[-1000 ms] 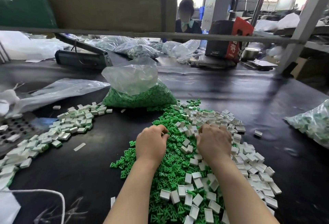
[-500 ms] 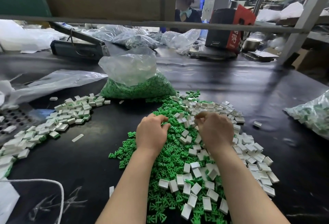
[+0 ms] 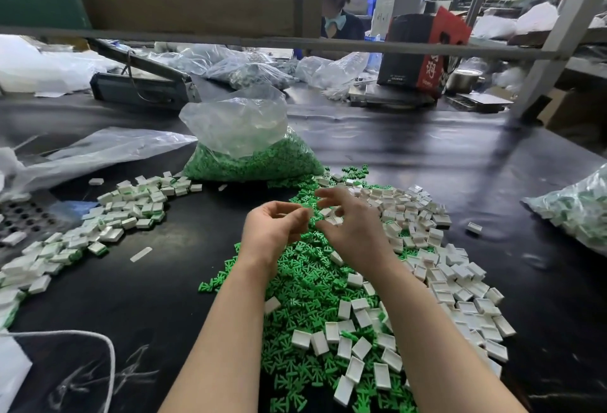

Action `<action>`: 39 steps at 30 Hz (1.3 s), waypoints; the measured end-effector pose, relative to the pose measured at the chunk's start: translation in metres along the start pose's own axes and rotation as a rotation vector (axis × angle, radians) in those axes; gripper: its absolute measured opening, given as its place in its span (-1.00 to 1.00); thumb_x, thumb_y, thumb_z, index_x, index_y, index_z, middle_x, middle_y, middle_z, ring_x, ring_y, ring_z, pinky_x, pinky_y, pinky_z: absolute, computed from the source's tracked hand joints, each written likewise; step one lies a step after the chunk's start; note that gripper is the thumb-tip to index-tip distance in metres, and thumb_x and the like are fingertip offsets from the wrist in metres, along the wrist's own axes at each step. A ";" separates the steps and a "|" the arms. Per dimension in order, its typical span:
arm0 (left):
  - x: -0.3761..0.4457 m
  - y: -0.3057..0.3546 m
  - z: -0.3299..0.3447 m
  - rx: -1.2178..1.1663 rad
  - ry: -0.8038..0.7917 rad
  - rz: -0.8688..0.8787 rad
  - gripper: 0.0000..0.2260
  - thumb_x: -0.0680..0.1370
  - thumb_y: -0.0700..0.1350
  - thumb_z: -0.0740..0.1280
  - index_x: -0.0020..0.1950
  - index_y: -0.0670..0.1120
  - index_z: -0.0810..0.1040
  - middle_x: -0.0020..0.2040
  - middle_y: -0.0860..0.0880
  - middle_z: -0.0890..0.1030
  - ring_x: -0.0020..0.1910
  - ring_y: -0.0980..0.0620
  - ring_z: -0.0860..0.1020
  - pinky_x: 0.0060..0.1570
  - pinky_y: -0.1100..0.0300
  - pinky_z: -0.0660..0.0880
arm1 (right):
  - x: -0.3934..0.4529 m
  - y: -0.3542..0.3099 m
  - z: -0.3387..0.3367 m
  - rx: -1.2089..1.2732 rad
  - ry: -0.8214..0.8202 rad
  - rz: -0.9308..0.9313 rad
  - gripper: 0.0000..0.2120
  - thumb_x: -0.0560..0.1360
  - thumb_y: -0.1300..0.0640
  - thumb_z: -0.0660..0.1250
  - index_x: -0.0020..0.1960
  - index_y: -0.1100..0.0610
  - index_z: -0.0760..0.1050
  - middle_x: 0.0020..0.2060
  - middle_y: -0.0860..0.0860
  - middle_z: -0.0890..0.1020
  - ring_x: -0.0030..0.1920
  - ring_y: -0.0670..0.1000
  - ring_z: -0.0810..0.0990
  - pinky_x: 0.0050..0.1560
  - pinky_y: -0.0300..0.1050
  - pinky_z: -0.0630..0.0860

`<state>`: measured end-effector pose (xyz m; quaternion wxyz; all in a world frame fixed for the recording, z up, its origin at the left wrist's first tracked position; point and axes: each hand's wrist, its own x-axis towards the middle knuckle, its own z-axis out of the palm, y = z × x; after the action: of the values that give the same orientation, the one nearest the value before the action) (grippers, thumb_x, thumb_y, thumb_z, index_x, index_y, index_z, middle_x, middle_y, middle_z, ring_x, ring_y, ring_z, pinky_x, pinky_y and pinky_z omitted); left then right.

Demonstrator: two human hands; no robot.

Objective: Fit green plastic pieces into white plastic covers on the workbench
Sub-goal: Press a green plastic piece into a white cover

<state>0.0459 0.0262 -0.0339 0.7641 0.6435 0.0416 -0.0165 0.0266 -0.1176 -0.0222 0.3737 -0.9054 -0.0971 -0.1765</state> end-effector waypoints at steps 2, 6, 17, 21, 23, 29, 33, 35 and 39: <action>0.002 0.001 -0.003 -0.035 0.041 0.004 -0.85 0.42 -0.20 0.51 -0.09 -0.17 0.58 -0.29 -0.04 0.68 -0.35 0.13 0.63 -0.37 0.32 0.52 | -0.002 0.001 0.004 -0.279 -0.161 -0.011 -0.57 0.49 0.00 0.42 0.34 -0.08 0.46 0.19 -0.09 0.57 0.23 -0.04 0.43 0.35 -0.05 0.31; 0.004 0.000 -0.003 -0.043 0.063 0.018 -0.84 0.42 -0.20 0.52 -0.08 -0.14 0.58 -0.27 -0.02 0.69 -0.31 0.13 0.64 -0.35 0.32 0.52 | -0.007 0.002 0.013 -0.504 -0.373 0.026 -0.53 0.53 -0.12 0.33 0.41 -0.11 0.38 0.31 -0.02 0.43 0.35 0.10 0.26 0.36 0.07 0.28; 0.000 0.003 -0.003 -0.147 0.013 -0.017 -0.89 0.43 -0.22 0.49 -0.06 -0.13 0.66 -0.23 -0.02 0.70 -0.27 0.13 0.64 -0.22 0.31 0.56 | -0.006 0.005 0.007 -0.292 -0.154 0.073 -0.87 0.49 0.00 0.41 0.04 -0.07 0.63 0.02 -0.10 0.62 0.07 -0.05 0.50 0.17 -0.11 0.42; -0.004 0.007 -0.002 -0.270 -0.016 -0.047 -0.80 0.32 -0.20 0.51 -0.07 -0.12 0.66 -0.22 -0.02 0.71 -0.25 0.13 0.65 -0.21 0.32 0.59 | -0.003 0.005 0.000 0.009 0.018 0.142 -0.90 0.51 0.11 0.42 -0.01 -0.02 0.68 -0.23 -0.17 0.65 -0.32 -0.31 0.51 -0.26 -0.47 0.36; -0.005 0.009 -0.002 -0.343 -0.031 -0.070 -0.75 0.26 -0.18 0.51 -0.07 -0.13 0.66 -0.19 -0.04 0.71 -0.25 0.11 0.67 -0.25 0.33 0.58 | -0.002 0.002 -0.003 0.229 0.060 0.194 -0.90 0.49 0.17 0.43 -0.04 0.03 0.69 -0.27 -0.12 0.68 -0.34 -0.26 0.57 -0.27 -0.40 0.44; -0.010 0.012 0.000 -0.358 -0.071 -0.051 -0.76 0.27 -0.16 0.49 -0.07 -0.13 0.66 -0.19 -0.05 0.71 -0.23 0.09 0.67 -0.27 0.32 0.57 | -0.003 -0.009 -0.008 0.748 0.107 0.298 -0.88 0.49 0.30 0.41 -0.02 0.15 0.69 -0.23 -0.07 0.71 -0.26 -0.24 0.62 -0.24 -0.41 0.49; -0.013 0.013 0.002 -0.326 -0.105 -0.026 -0.74 0.29 -0.15 0.46 -0.03 -0.15 0.64 -0.19 -0.07 0.70 -0.22 0.08 0.67 -0.26 0.31 0.57 | -0.003 -0.013 -0.009 0.870 0.092 0.326 -0.85 0.50 0.30 0.38 0.00 0.14 0.67 -0.24 0.00 0.67 -0.33 -0.14 0.50 -0.32 -0.30 0.42; -0.014 0.014 0.002 -0.307 -0.100 -0.021 -0.73 0.30 -0.13 0.47 -0.03 -0.14 0.64 -0.19 -0.06 0.70 -0.21 0.09 0.67 -0.25 0.31 0.57 | -0.003 -0.014 -0.009 0.886 0.096 0.329 -0.87 0.50 0.30 0.38 -0.02 0.13 0.67 -0.21 0.07 0.66 -0.30 -0.10 0.49 -0.31 -0.25 0.42; -0.013 0.014 0.003 -0.233 -0.048 -0.011 -0.91 0.44 -0.17 0.46 -0.06 -0.09 0.64 -0.22 0.03 0.67 -0.21 0.12 0.60 -0.20 0.27 0.51 | -0.002 -0.013 -0.007 0.914 0.108 0.341 -0.88 0.49 0.28 0.41 -0.07 0.09 0.67 -0.19 0.07 0.68 -0.27 -0.09 0.53 -0.30 -0.25 0.43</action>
<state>0.0343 0.0253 -0.0186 0.8343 0.5496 0.0285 -0.0310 0.0194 -0.1141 -0.0099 0.7609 -0.6413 0.0044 -0.0989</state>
